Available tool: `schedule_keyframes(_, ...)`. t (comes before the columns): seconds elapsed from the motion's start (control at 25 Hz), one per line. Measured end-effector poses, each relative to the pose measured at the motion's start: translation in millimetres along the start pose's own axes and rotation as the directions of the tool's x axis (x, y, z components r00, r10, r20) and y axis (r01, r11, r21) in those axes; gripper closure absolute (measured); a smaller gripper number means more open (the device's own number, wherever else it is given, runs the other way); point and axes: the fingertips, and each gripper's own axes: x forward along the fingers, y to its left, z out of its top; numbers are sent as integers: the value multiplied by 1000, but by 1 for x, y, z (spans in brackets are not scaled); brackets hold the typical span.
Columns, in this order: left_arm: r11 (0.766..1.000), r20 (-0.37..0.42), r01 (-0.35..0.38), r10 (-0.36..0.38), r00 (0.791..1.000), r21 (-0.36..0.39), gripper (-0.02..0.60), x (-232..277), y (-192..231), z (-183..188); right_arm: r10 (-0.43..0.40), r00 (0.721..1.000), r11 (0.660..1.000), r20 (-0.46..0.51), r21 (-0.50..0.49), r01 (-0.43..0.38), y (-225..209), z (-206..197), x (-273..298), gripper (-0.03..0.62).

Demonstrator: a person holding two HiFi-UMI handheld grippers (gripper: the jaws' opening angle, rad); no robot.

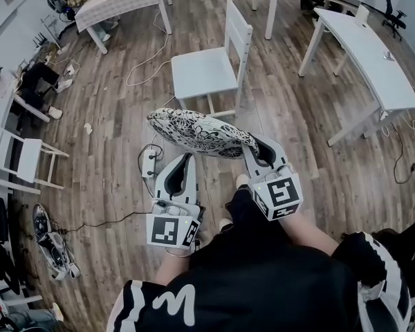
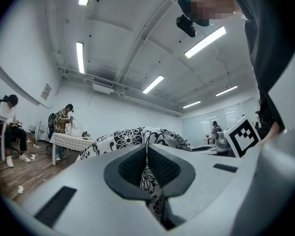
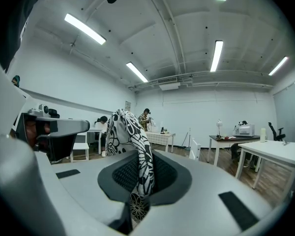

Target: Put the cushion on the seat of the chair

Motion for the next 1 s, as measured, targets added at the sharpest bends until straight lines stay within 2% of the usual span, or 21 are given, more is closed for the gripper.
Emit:
schedule_keyframes(0.52, 999, -25, -32, 32, 999, 3, 568, 55, 31, -10, 29, 1000, 999, -10, 33, -28, -34, -6, 60, 557)
schedule_keyframes(1.0, 997, -2, -76, 76, 997, 16, 568, 154, 70, -8, 95, 995, 995, -17, 21, -94, -90, -2, 153, 557)
